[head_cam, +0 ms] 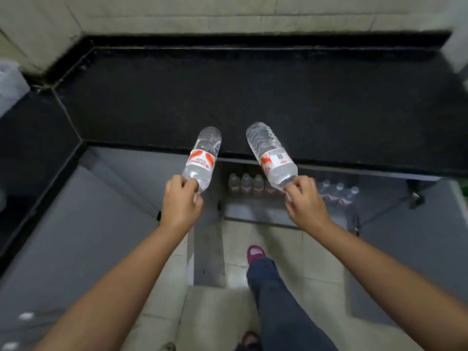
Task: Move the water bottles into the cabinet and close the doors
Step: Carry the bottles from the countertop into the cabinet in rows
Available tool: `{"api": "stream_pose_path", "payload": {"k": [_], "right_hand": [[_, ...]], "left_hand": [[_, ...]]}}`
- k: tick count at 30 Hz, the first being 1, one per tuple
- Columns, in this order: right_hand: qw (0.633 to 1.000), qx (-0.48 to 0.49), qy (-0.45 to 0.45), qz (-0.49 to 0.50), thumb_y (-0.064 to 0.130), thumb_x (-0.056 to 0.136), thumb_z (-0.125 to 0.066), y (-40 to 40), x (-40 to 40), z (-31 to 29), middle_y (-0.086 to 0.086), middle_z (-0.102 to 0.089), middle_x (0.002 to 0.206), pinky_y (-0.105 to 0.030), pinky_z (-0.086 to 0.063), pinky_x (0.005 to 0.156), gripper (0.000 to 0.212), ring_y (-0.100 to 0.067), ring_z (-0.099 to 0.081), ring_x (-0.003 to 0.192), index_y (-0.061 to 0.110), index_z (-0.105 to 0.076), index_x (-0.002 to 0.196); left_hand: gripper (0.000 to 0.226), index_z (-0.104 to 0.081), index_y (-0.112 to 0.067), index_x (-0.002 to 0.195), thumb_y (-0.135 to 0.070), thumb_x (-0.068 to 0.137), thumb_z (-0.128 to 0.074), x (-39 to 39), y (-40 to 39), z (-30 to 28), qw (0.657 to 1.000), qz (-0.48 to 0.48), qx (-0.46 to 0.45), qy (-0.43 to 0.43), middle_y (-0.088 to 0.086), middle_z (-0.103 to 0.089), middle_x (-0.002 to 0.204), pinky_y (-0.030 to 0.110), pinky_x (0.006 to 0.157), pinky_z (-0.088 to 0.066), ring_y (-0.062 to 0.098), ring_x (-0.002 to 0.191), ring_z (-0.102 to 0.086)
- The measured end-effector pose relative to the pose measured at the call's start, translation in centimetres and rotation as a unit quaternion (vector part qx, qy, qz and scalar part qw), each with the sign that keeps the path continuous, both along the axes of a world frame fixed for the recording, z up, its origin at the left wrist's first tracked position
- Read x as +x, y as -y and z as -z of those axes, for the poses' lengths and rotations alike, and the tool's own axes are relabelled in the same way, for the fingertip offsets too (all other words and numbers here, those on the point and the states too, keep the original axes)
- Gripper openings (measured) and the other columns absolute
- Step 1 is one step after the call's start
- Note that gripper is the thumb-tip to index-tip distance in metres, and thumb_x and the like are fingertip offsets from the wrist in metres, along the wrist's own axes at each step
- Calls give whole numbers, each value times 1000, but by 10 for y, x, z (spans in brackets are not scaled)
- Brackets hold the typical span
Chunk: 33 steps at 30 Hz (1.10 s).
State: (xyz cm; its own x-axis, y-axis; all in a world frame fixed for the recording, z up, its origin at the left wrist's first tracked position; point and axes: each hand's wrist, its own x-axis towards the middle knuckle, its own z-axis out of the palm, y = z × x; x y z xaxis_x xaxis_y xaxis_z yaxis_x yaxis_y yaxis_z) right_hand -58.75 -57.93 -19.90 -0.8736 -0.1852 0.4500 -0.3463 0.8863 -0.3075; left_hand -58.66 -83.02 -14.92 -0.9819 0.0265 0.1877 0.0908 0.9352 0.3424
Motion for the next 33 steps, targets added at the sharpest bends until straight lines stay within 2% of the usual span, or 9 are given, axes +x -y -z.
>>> {"api": "stream_pose_path", "payload": {"k": [4, 6, 7, 10, 13, 18, 23, 28, 33], "right_hand": [[999, -41, 7, -20, 6, 70, -58, -35, 80, -34, -21, -52, 81, -23, -44, 56, 19, -17, -37, 74, 1, -56, 89], [993, -87, 71, 42, 10, 76, -55, -38, 95, -56, -22, -51, 84, -14, -31, 66, 23, -16, -42, 78, -6, -64, 91], [981, -110, 134, 87, 7, 79, -58, -41, 97, -62, -22, -51, 92, -17, -31, 70, 24, -21, -47, 84, -7, -66, 96], [916, -60, 354, 181, 15, 82, -62, -58, 108, -51, -21, -55, 112, -27, -42, 83, 28, -33, -54, 106, -1, -65, 105], [885, -26, 431, 172, 19, 80, -63, -77, 128, -29, -20, -62, 104, -25, -41, 74, 26, -33, -58, 104, -1, -67, 97], [856, -81, 471, 198, 13, 80, -64, -121, 136, -2, -19, -60, 114, -27, -46, 80, 26, -31, -58, 104, -1, -66, 102], [839, -147, 478, 212, 10, 79, -66, -156, 112, 34, -8, -43, 99, -21, -36, 71, 27, -24, -49, 85, 0, -62, 103], [816, -208, 459, 282, 13, 82, -65, -182, 62, 78, -17, -51, 122, -23, -38, 72, 26, -29, -54, 88, -1, -61, 104], [812, -211, 440, 320, 12, 84, -63, -202, 19, 150, -22, -50, 123, -25, -45, 79, 30, -35, -58, 103, -3, -59, 110]], "left_hand": [[27, -59, -8, 87, 0, 64, -69, 45, -21, -28, 991, 112, 8, -71, 27, -61, 82, 44, 64, -55, 45, 75, -61], [23, -64, -4, 103, -5, 80, -66, 50, -43, -35, 995, 95, 24, 28, 23, -60, 104, 41, 85, -50, 41, 100, -56], [26, -63, -5, 110, -10, 85, -62, 52, -56, -31, 993, 64, 28, 98, 20, -57, 114, 37, 90, -46, 36, 109, -53], [29, -62, -6, 112, -14, 84, -59, 69, -94, -6, 969, 77, 8, 234, 20, -58, 119, 32, 90, -45, 34, 111, -54], [29, -62, -6, 110, -14, 82, -61, 80, -124, 22, 949, 117, -10, 294, 19, -61, 118, 32, 90, -45, 33, 113, -54], [29, -60, -7, 111, -11, 82, -60, 80, -180, 51, 918, 174, -42, 353, 15, -57, 118, 31, 89, -44, 30, 112, -52], [33, -57, -7, 116, -10, 83, -58, 55, -233, 78, 910, 167, -77, 373, 15, -51, 121, 31, 92, -42, 31, 116, -47], [35, -55, -7, 120, -8, 85, -59, 9, -273, 114, 905, 169, -97, 377, 14, -45, 126, 31, 97, -41, 30, 121, -42], [36, -53, -6, 122, -5, 87, -55, -30, -296, 187, 895, 197, -124, 381, 14, -44, 129, 33, 97, -42, 29, 124, -38]]}}
